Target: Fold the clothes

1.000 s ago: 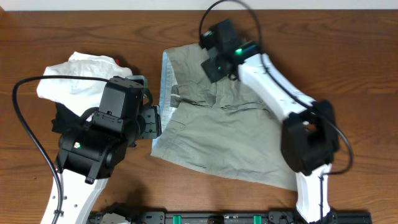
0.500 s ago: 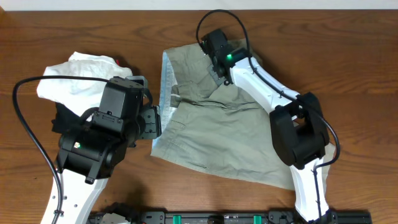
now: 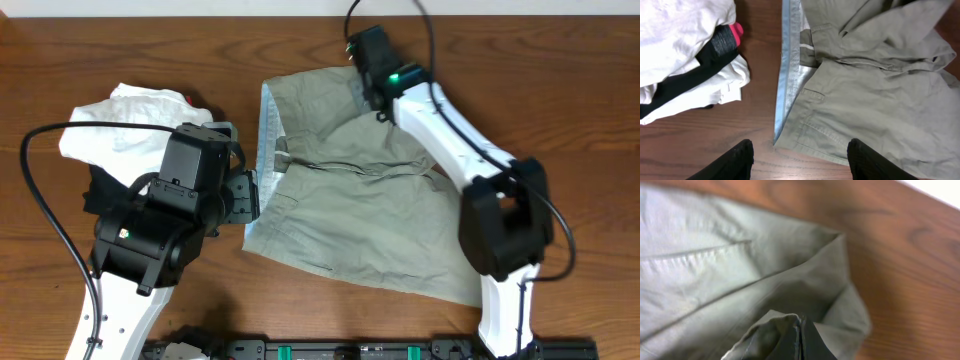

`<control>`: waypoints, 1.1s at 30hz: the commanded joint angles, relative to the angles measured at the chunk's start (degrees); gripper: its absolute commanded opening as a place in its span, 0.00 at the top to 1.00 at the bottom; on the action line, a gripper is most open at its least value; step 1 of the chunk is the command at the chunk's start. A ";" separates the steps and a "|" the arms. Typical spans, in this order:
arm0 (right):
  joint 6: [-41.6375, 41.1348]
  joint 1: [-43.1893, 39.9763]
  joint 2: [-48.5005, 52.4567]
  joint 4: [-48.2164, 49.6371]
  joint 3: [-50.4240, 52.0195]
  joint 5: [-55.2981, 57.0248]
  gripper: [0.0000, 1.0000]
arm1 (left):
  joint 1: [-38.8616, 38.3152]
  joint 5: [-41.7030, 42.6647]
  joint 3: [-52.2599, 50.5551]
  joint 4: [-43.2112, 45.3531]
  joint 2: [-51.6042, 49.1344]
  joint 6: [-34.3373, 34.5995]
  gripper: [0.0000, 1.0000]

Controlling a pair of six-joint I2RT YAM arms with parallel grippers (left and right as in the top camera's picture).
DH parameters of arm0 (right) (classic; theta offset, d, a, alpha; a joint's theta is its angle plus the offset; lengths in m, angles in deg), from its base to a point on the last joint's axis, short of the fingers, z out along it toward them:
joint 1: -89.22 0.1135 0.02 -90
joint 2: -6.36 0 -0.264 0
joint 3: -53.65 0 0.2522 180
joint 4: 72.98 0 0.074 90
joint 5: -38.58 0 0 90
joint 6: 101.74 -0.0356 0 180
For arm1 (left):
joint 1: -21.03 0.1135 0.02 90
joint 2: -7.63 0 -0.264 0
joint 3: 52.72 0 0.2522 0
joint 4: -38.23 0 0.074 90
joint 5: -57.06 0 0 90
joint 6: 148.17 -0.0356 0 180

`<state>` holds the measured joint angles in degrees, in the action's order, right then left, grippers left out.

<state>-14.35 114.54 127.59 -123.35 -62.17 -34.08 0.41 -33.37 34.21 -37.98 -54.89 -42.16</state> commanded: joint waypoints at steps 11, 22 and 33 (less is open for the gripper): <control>3.48 -0.35 -3.96 -16.41 -1.40 0.33 0.99 | 0.35 -0.50 0.83 -0.11 0.02 -1.01 0.37; 17.25 0.57 -3.96 -26.53 -1.27 -3.39 0.90 | 0.35 -0.50 0.83 -0.11 0.02 -1.01 0.37; 35.34 0.85 -3.96 -33.07 -1.27 -11.58 0.81 | 0.35 -0.50 0.83 -0.15 0.02 -1.01 0.37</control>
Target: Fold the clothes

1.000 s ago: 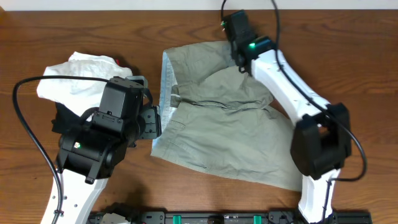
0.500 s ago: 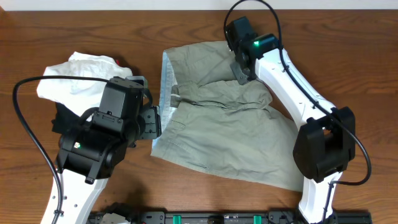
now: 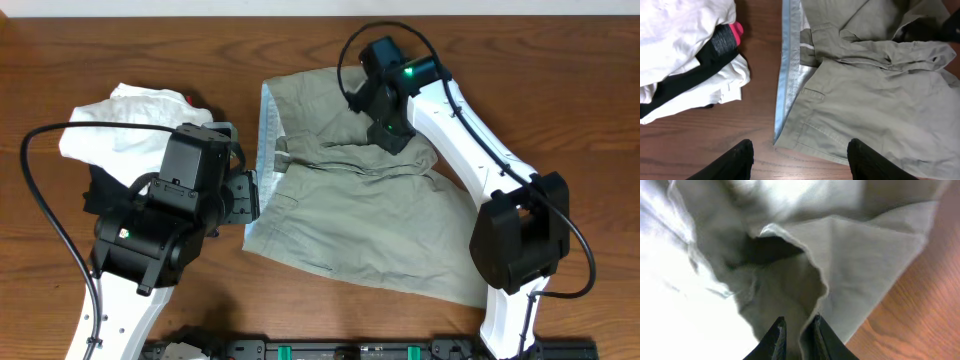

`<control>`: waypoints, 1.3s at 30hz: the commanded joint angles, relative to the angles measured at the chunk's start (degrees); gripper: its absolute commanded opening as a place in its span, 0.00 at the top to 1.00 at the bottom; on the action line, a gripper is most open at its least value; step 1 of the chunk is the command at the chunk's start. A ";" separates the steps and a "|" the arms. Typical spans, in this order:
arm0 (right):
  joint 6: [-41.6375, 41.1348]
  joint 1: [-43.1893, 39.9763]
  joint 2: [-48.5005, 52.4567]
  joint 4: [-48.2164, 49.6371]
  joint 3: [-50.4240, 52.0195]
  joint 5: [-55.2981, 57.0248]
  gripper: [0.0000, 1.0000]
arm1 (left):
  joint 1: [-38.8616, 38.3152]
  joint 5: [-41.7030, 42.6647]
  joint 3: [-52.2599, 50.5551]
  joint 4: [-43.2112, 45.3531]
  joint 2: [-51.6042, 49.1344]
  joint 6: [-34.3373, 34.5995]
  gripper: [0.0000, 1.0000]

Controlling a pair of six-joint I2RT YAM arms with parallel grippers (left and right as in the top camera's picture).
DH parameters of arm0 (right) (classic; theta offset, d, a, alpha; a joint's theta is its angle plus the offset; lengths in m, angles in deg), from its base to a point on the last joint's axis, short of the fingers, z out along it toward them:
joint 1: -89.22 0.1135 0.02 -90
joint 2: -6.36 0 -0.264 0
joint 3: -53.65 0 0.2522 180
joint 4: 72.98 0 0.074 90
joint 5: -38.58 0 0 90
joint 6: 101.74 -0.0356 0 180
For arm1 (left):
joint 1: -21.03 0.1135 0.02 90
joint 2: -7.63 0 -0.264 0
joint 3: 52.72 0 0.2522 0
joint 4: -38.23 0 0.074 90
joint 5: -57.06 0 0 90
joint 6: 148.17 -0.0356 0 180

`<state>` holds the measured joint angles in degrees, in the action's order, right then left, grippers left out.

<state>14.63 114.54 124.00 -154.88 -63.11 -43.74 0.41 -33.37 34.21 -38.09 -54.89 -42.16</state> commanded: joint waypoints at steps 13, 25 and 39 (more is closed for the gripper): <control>6.97 1.11 -0.20 7.58 0.13 -1.90 0.37 | 0.35 -0.50 0.83 -0.87 0.02 -0.98 0.37; 6.82 0.57 2.93 15.45 0.42 -1.25 0.48 | 0.35 -0.52 0.83 -1.05 0.02 -1.01 0.37; 10.58 1.36 7.48 17.99 0.44 0.20 0.60 | 0.35 -0.55 0.83 -1.03 0.02 -1.01 0.37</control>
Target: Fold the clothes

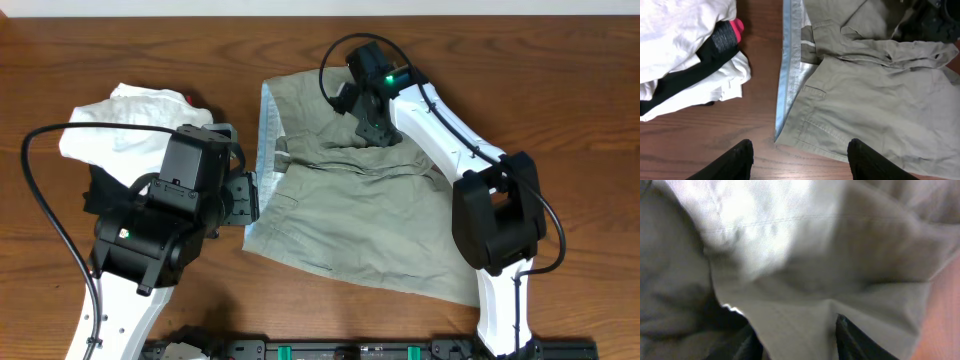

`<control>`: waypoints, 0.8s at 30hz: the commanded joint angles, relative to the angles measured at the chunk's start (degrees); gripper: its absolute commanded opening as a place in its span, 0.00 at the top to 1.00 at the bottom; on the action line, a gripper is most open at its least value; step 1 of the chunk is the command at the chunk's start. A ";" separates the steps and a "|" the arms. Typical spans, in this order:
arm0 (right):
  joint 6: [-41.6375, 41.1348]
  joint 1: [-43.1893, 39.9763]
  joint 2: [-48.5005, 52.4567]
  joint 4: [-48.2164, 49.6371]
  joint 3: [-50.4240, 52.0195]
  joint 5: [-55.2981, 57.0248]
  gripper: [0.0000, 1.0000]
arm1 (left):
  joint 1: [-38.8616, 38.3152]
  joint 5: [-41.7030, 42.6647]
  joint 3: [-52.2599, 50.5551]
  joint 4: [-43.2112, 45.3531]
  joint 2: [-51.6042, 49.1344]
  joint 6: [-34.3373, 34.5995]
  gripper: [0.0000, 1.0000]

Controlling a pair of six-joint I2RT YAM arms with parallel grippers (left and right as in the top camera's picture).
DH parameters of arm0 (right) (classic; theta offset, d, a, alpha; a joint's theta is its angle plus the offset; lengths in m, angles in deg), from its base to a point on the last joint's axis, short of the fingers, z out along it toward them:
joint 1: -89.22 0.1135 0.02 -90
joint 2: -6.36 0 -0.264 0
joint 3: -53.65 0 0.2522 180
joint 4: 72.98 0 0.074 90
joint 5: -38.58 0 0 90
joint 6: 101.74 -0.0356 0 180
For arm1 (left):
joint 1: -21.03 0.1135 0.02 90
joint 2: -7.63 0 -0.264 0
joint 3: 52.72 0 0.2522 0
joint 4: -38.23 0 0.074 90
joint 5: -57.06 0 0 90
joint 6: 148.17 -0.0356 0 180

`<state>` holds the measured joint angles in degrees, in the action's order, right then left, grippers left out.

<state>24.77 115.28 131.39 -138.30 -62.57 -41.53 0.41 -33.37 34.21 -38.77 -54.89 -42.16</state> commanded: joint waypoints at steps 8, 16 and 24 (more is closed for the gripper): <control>-1.46 1.31 2.21 6.80 -0.13 -3.50 0.99 | 0.35 -0.55 0.83 -0.37 0.02 -1.01 0.37; -23.91 -0.35 0.20 13.38 -2.23 -0.68 0.99 | 0.35 -0.55 0.83 -0.35 0.02 -1.01 0.37; -44.83 -3.04 0.11 17.73 -2.82 -0.70 0.99 | 0.35 -0.55 0.83 -0.37 0.02 -1.01 0.37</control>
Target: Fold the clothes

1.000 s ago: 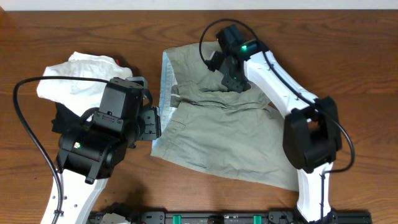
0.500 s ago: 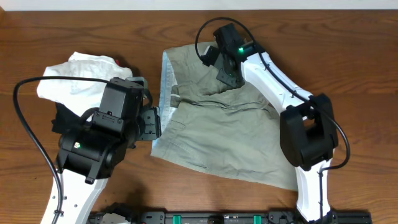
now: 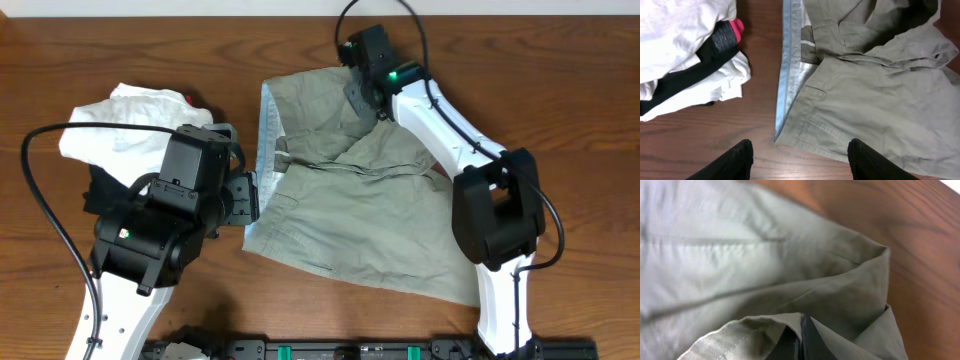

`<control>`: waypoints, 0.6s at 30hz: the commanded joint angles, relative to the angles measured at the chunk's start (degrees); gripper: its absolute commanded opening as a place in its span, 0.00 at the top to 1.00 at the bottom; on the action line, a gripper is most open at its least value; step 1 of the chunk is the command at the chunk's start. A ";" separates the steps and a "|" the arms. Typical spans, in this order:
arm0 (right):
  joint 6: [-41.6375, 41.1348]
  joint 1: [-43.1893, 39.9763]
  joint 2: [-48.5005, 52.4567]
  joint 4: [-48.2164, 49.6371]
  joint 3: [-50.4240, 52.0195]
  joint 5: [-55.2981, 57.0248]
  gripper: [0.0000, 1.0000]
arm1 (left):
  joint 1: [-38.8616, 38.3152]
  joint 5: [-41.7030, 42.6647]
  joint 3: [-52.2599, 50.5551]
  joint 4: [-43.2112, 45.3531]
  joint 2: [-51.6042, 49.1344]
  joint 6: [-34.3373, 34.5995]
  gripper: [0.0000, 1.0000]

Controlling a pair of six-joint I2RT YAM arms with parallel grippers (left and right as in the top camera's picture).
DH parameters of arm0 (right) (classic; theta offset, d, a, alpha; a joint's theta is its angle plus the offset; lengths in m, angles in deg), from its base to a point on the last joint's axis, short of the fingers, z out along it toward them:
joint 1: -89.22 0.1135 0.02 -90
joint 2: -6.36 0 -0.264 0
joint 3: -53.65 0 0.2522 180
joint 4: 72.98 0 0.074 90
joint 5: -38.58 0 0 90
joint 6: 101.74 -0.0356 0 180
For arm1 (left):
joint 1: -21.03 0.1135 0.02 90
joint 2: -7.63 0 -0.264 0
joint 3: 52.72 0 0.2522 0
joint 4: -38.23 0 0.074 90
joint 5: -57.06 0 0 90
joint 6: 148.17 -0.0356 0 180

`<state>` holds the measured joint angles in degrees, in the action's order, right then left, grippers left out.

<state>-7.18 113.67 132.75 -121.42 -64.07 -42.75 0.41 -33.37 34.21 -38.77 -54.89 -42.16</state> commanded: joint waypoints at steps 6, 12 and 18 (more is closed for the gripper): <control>-24.46 -3.15 -1.25 5.55 -1.31 0.11 0.99 | 0.35 -0.52 0.83 -0.37 0.02 -0.98 0.37; -25.75 -3.43 -1.25 10.19 -1.31 0.13 0.80 | 0.35 -0.52 0.83 -0.37 0.02 -1.01 0.37; -20.31 -3.39 -1.25 11.72 -1.31 -2.75 0.33 | 0.35 -0.52 0.83 -0.39 0.02 -0.98 0.37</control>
<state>-30.24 110.56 132.75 -109.86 -64.25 -43.39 0.41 -33.37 34.21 -38.79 -54.89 -42.16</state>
